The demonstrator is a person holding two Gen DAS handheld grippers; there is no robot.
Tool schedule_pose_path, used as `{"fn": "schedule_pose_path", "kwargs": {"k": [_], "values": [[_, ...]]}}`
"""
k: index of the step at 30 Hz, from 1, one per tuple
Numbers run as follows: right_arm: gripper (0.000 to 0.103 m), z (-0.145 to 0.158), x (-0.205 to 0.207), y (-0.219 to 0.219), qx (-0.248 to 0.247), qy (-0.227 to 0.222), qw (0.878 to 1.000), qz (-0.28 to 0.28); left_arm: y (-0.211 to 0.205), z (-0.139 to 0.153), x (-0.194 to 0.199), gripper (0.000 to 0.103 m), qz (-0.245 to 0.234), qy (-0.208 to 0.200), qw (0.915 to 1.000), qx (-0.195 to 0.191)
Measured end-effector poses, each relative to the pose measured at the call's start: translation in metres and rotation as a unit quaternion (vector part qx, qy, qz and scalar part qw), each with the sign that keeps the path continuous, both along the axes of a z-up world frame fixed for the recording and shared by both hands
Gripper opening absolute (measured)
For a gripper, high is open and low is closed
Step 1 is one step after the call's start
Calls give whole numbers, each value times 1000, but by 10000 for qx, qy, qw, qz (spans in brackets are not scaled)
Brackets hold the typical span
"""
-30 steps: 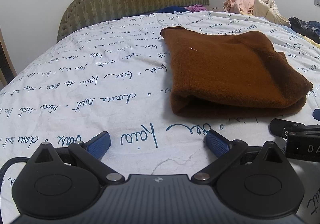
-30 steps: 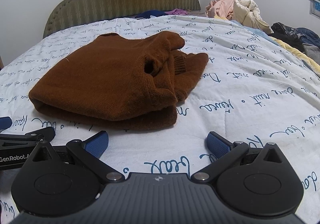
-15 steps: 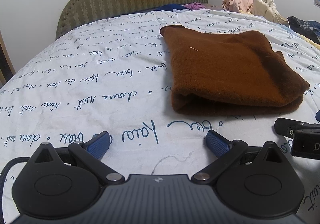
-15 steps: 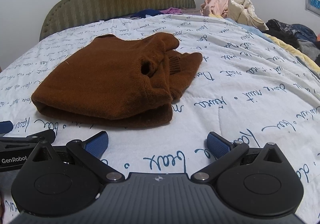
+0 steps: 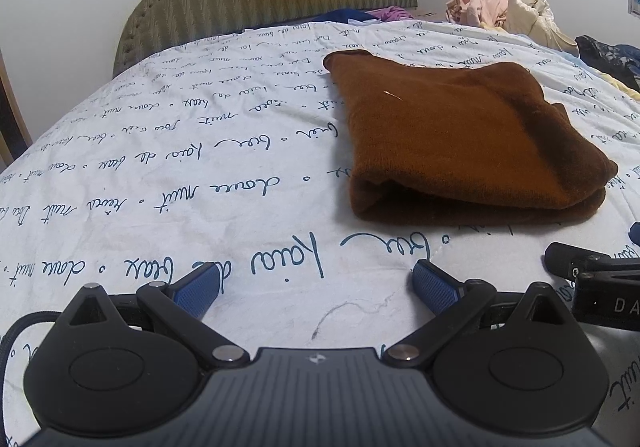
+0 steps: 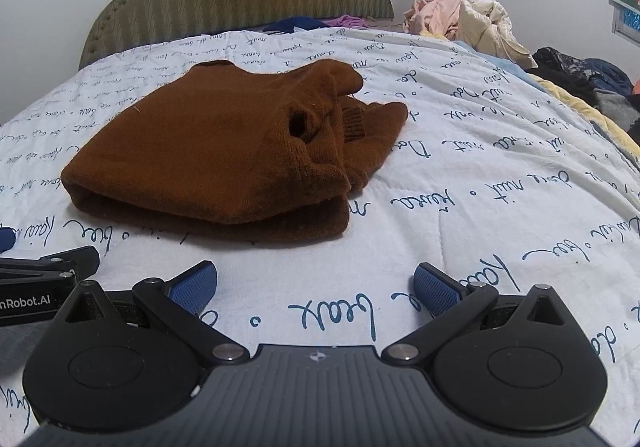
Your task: Fold small clothes
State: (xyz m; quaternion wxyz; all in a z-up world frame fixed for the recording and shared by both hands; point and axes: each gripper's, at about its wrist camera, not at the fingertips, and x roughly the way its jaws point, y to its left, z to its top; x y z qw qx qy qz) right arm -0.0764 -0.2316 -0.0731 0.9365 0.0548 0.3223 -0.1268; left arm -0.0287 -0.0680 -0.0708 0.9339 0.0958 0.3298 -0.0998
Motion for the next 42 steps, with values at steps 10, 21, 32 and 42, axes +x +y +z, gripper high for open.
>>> {"fn": "schedule_pose_path", "kwargs": {"k": [10,21,32,42], "values": [[103,0,0,0,-23,-19,10000,-6,2,-1,1,103,18,15,10000,-62],[103,-1,0,0,-26,-19,10000,-4,2,-1,0,103,24,24,10000,-85],[103,-1,-1,0,-25,-22,10000,-5,2,-1,0,103,23,23,10000,-86],[103,0,-1,1,-8,-51,10000,-10,2,-1,0,103,16,28,10000,-73]]}}
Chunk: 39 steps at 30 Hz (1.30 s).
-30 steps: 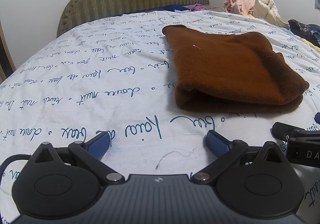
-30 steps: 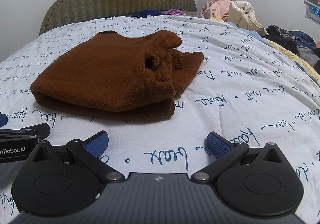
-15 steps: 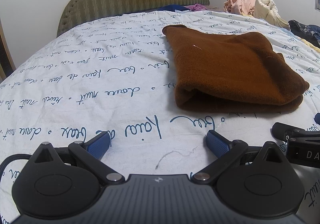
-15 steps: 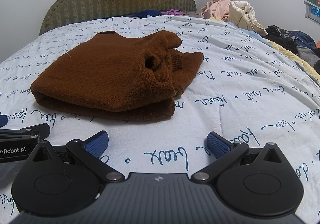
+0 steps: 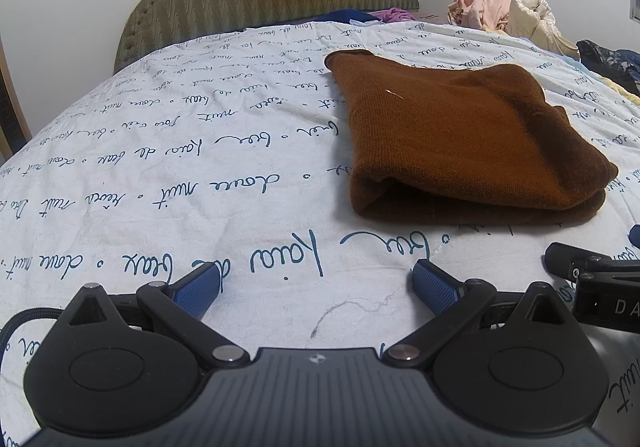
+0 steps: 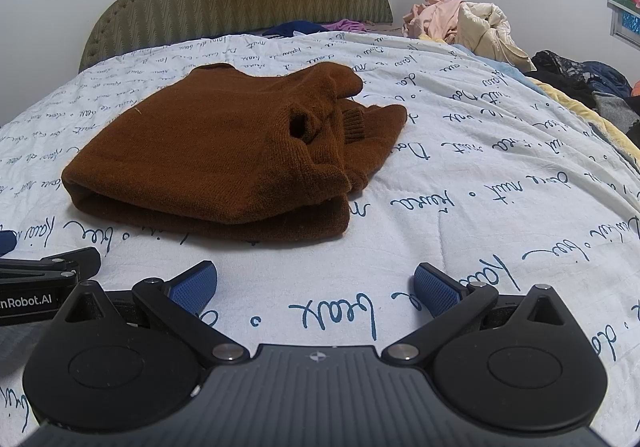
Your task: Fold small clothes
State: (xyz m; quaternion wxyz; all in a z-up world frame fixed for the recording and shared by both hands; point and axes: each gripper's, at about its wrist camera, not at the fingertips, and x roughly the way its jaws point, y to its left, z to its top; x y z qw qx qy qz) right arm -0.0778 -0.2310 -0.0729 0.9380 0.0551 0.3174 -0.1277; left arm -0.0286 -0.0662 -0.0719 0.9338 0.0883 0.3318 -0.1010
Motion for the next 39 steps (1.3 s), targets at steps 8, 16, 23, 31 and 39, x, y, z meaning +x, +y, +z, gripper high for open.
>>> {"fn": "schedule_pose_path", "kwargs": {"k": [8,16,23,31,39], "values": [[103,8,-2,-1,88,-88,9999,-19,3,6,-2,103,6,23,10000,32],[103,14,-3,0,86,-182,9998,-3,6,9,1,103,63,43,10000,50],[103,10,-1,0,110,-134,9998,26,7,8,1,103,68,26,10000,39],[103,8,-1,2,83,-126,9999,71,9,7,1,103,127,1,9999,5],[103,8,-2,3,87,-127,9999,74,9,6,2,103,126,36,9999,-7]]}}
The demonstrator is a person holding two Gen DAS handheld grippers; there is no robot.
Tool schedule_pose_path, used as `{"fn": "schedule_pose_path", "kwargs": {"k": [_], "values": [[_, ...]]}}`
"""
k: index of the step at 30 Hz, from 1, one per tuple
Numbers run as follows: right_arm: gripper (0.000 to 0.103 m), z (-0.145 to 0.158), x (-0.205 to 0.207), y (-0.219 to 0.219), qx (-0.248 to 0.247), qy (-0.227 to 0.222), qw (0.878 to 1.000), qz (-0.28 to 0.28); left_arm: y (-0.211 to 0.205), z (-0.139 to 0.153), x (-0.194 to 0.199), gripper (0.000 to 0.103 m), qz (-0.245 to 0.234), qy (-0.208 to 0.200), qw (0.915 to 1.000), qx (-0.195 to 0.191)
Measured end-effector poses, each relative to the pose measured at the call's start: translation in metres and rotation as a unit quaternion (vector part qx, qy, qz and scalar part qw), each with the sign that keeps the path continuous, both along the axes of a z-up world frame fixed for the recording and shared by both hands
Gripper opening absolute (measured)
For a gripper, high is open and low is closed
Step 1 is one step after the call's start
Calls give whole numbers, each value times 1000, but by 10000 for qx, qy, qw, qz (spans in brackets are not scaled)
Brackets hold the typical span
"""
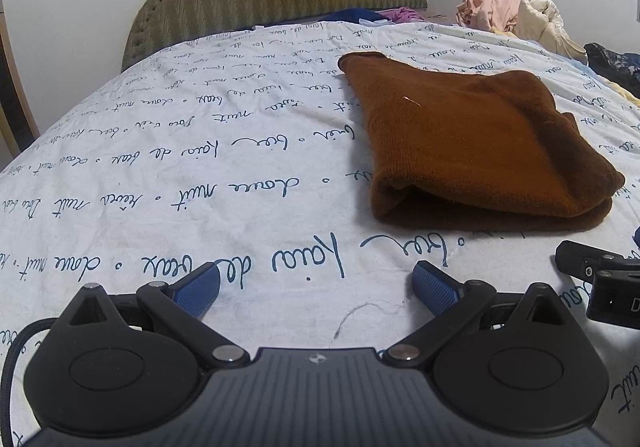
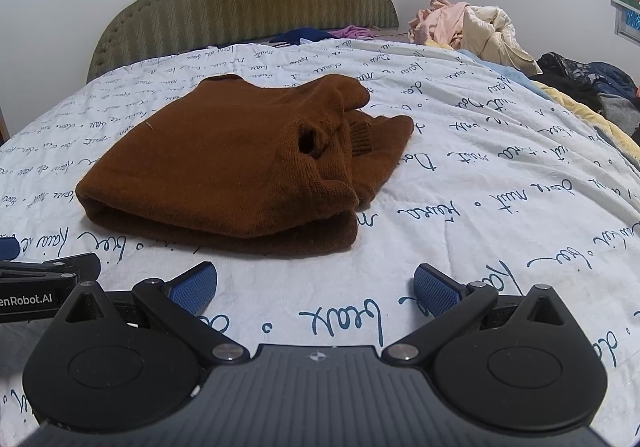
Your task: Fold small clothes
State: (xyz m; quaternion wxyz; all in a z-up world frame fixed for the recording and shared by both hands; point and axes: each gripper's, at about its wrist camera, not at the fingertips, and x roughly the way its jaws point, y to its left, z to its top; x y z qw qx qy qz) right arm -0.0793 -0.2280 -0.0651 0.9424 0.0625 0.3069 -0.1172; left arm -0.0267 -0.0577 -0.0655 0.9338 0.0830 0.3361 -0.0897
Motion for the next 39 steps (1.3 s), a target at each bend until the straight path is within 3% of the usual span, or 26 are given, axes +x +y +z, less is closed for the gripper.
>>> {"fn": "schedule_pose_path", "kwargs": {"k": [32,39], "values": [[103,0,0,3,-31,12,10000,60,0,-1,0,103,-24,24,10000,32],[103,6,-4,5,15,-18,9996,298,3,6,-4,103,-205,-55,9998,40]]}}
